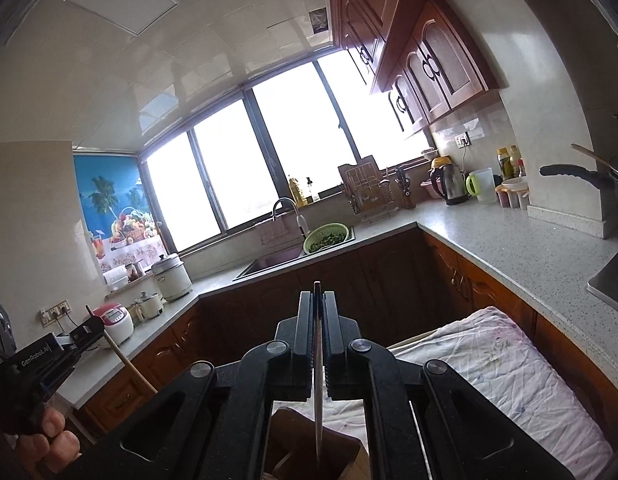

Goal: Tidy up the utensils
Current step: 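Lift the left tool's chopstick into the wooden holder while the right tool inserts its chopstick, then open both tools to release the chopsticks into the holder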

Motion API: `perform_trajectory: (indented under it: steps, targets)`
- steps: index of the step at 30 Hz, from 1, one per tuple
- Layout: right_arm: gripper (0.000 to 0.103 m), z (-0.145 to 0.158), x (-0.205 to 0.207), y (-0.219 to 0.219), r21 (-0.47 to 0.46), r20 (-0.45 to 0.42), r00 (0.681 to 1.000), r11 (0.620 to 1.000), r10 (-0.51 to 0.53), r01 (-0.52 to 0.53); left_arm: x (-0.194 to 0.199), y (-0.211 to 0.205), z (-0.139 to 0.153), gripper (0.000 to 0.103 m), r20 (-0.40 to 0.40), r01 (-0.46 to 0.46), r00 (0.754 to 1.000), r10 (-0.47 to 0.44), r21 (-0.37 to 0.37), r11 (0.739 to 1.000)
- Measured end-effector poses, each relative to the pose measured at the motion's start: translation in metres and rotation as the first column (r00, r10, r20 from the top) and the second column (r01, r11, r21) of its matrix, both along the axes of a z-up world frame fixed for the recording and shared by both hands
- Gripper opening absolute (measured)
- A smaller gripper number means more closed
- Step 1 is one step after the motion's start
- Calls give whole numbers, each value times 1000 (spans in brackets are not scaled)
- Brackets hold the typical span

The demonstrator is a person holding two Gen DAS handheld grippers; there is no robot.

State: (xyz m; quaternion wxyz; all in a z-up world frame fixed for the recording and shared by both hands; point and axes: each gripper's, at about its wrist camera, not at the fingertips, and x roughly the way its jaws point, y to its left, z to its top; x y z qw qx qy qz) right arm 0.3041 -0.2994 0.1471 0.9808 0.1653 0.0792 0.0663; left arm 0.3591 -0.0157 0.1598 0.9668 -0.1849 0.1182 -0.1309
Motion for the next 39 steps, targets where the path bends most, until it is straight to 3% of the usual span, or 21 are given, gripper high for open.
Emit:
perform_trajectory:
  steps: [7,13,30,33,35,37,39]
  targets:
    - [4,-54,22,0,18,-63,998,1000,-3,4,36,-14,-58,4,-90,-24,996,24,-6,1000]
    - [4,-72,26,-3,41,-78,997,999,-1,5,40,-25,-84,4,-114,-20,993,22,18,1000]
    - [5,-80,30,-4,43,-136,991,999,4,2,43,-30,-91,5,-163,25,987,-14,66,998]
    - [9,-79,32,-5,54,-152,988,999,15,-7,42,-29,-90,7,-169,25,986,-12,72,997]
    - [10,-80,32,-8,71,-158,987,997,22,-11,40,-27,-88,11,-175,24,984,-12,69,997]
    - [12,-80,31,-10,83,-166,986,997,27,-13,36,-24,-87,35,-179,18,984,-6,62,998]
    - [27,-81,27,-11,96,-169,985,995,27,-11,30,-19,-86,55,-183,-3,983,14,58,998]
